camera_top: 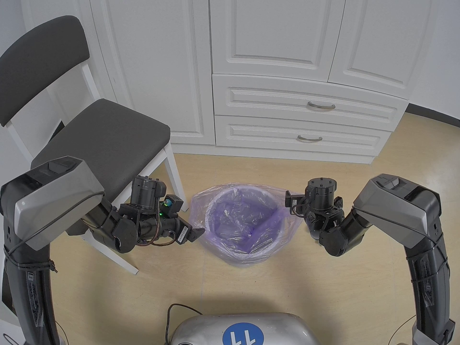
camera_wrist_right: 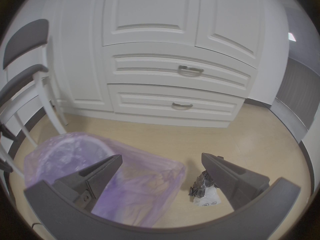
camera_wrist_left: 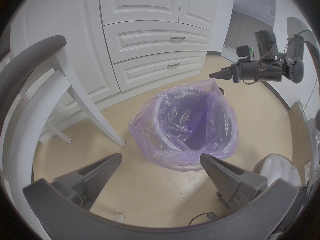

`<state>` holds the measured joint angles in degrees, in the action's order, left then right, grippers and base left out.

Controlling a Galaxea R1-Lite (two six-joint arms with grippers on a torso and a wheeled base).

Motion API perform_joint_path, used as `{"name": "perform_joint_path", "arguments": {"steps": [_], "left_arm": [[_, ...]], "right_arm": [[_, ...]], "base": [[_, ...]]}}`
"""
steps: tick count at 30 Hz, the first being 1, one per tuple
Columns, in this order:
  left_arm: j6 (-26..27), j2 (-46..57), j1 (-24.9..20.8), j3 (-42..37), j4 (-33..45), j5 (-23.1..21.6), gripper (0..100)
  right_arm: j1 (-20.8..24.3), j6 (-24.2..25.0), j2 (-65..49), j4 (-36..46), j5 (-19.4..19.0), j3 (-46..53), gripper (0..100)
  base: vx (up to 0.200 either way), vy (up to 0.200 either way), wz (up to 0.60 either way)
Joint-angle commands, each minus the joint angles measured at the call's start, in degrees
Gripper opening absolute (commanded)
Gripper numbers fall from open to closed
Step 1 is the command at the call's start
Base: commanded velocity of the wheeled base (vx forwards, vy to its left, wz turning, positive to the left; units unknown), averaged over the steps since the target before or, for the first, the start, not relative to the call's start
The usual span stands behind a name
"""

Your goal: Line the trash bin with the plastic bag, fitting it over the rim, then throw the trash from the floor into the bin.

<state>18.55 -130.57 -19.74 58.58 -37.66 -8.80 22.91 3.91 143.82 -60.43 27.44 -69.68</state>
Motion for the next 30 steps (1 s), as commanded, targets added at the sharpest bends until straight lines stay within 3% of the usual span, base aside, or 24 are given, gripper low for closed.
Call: {"name": "perform_joint_path", "arguments": {"steps": [1,6,12,13,14,15,20,30], "left_arm": [[-0.1,0.5,0.1,-0.4,-0.3,0.0,100],[-0.1,0.6,0.1,-0.7,-0.4,0.0,100],[-0.1,0.6,0.3,-0.5,-0.4,0.0,100],[-0.1,0.6,0.5,-0.4,-0.4,0.0,100],[-0.1,0.6,0.5,-0.4,-0.4,0.0,100],[-0.1,0.6,0.5,-0.4,-0.4,0.0,100],[-0.1,0.5,0.5,-0.5,-0.4,0.0,100],[-0.1,0.6,0.5,-0.6,-0.4,0.0,100]], "right_arm": [[-1.7,0.0,5.5,0.0,0.3,-3.4,100],[-2.6,-0.3,3.7,4.8,0.3,-1.6,100],[-2.3,-0.5,-1.0,5.8,-2.7,5.7,100],[-2.1,-0.7,-2.8,5.8,-6.1,9.4,100],[-2.1,-0.7,-2.8,5.8,-6.1,9.4,100],[-2.1,-1.9,-4.4,5.8,-9.2,12.8,100],[-2.2,-7.3,-6.9,5.8,-15.0,20.8,100],[-1.5,-7.2,-6.5,3.4,-15.0,20.9,100]], "base": [[0.000,0.000,0.00],[0.000,0.000,0.00],[0.000,0.000,0.00],[0.000,0.000,0.00],[0.000,0.000,0.00],[0.000,0.000,0.00],[0.000,0.000,0.00],[0.000,0.000,0.00]]}}
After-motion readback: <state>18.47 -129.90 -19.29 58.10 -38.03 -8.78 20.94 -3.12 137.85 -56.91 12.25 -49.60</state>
